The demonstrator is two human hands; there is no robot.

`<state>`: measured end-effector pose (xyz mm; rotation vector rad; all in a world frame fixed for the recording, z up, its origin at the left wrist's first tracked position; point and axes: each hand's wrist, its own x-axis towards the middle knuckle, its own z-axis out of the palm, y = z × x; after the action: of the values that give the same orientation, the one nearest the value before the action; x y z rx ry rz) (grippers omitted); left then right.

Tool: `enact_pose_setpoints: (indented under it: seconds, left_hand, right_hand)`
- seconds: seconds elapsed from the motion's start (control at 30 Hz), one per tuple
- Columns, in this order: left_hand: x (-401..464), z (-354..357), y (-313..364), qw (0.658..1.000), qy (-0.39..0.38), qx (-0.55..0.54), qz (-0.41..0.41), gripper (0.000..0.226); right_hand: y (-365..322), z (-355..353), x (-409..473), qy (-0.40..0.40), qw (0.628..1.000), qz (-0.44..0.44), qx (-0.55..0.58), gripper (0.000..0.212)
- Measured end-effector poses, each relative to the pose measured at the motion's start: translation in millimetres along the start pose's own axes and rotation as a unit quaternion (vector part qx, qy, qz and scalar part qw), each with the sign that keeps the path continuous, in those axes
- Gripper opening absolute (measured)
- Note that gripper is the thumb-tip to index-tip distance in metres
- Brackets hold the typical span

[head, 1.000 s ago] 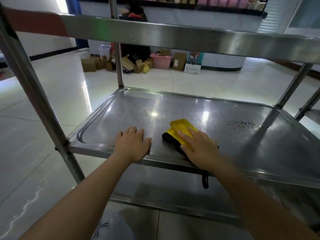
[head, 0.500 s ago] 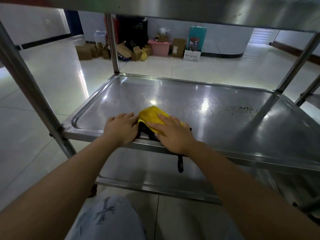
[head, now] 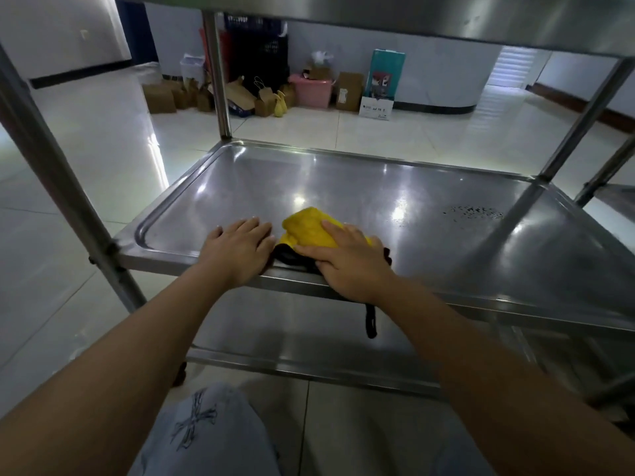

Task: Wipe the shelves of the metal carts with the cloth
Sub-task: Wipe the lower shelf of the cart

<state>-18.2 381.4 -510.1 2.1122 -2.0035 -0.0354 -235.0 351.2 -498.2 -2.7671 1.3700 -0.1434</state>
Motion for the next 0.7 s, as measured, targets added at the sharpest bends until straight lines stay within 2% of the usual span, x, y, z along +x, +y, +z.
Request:
enact_pose_setpoints:
  seconds: [0.13,0.27,0.37,0.47,0.57,0.7]
  left_hand:
    - [5,-7,9,0.999,-0.028,0.026,-0.012,0.043]
    - [16,-15,39,0.999,-0.044,-0.001,-0.033,0.048]
    - [24,-7,76,0.998,-0.054,-0.008,0.010,0.052]
    - [38,8,114,0.996,-0.068,0.018,0.057,0.050]
    - [49,20,152,0.996,-0.063,-0.002,0.064,0.052]
    - [49,41,179,0.990,0.024,-0.019,0.138,0.044]
  right_hand:
    - [35,-4,-22,0.016,0.999,-0.005,0.034,0.039]
    - [103,-14,-57,0.015,0.994,0.097,0.047,0.040]
    - [138,-20,-76,0.026,0.986,0.161,0.013,0.040]
    - [141,-17,-79,0.038,0.980,0.195,-0.010,0.042]
    - [135,-14,-76,0.045,0.981,0.188,-0.006,0.052]
    - [162,-19,-88,0.038,0.990,0.134,0.037,0.059]
